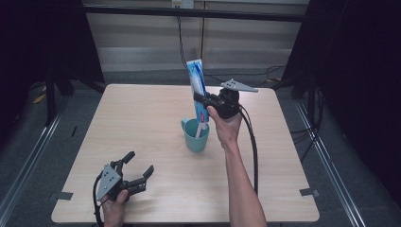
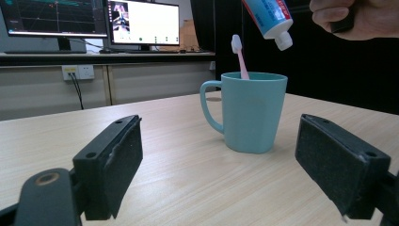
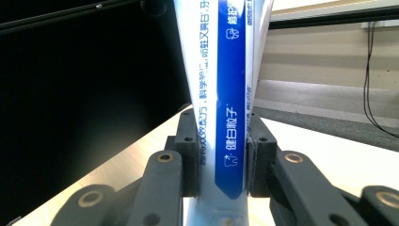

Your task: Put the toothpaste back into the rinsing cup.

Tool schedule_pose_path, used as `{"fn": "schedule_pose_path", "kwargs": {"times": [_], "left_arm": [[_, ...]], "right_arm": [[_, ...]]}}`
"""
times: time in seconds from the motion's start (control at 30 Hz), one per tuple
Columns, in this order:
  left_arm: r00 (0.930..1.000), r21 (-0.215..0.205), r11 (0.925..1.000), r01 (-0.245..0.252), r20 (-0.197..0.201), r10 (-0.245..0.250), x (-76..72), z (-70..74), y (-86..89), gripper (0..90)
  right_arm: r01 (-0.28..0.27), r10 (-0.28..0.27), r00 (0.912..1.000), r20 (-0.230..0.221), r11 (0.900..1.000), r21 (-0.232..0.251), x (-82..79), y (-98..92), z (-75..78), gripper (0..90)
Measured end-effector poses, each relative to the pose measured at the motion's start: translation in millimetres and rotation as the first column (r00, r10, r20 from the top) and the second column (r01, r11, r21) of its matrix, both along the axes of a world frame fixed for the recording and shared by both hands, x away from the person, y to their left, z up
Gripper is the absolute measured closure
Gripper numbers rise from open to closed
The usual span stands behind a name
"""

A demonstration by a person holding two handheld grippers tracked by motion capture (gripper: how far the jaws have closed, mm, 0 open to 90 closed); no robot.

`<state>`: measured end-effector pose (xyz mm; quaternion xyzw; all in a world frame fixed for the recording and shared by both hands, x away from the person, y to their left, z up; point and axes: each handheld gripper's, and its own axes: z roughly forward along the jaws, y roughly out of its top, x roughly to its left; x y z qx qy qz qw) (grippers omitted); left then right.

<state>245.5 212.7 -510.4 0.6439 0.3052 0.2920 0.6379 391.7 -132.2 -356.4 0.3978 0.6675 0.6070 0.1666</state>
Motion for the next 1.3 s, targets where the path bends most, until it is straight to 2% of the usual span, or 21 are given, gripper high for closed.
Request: {"fn": "schedule_pose_path", "kwargs": {"times": [0.47, 0.67, 0.77, 0.93, 1.1, 1.3], "left_arm": [[1.0, 0.01, 0.9999, 0.002, 0.004, -0.002, 0.2, 0.2, 0.7, 15.5], [1.0, 0.007, 1.0, 0.004, 0.005, -0.004, 0.3, 0.2, 0.5, 15.5], [1.0, 0.01, 0.9999, 0.004, 0.005, -0.004, 0.3, 0.2, 0.7, 15.5], [1.0, 0.007, 1.0, 0.005, 0.003, -0.005, 0.3, 0.1, 0.4, 15.5], [1.0, 0.011, 0.9999, 0.005, 0.003, -0.005, 0.3, 0.2, 0.7, 15.5], [1.0, 0.01, 0.9999, 0.006, 0.003, -0.006, 0.3, 0.2, 0.6, 15.5]], "right_arm": [[-0.025, 0.024, 0.9992, -0.034, 0.999, -0.031, 9.5, 16.2, -15.6, 71.5], [-0.037, 0.035, 0.9984, -0.045, 0.999, -0.037, 11.8, 16.3, -22.4, 71.4], [-0.04, 0.036, 0.9978, -0.056, 0.997, -0.07, 11.7, 17.9, -27.3, 71.4], [-0.035, 0.031, 0.9969, -0.073, 0.998, -0.053, 12.0, 13.5, -35.2, 71.3], [-0.033, 0.027, 0.9957, -0.089, 0.997, -0.068, 13.1, 12.7, -41.8, 71.1], [-0.041, 0.035, 0.995, -0.094, 0.997, -0.058, 11.8, 13.5, -48.9, 71.0]]}}
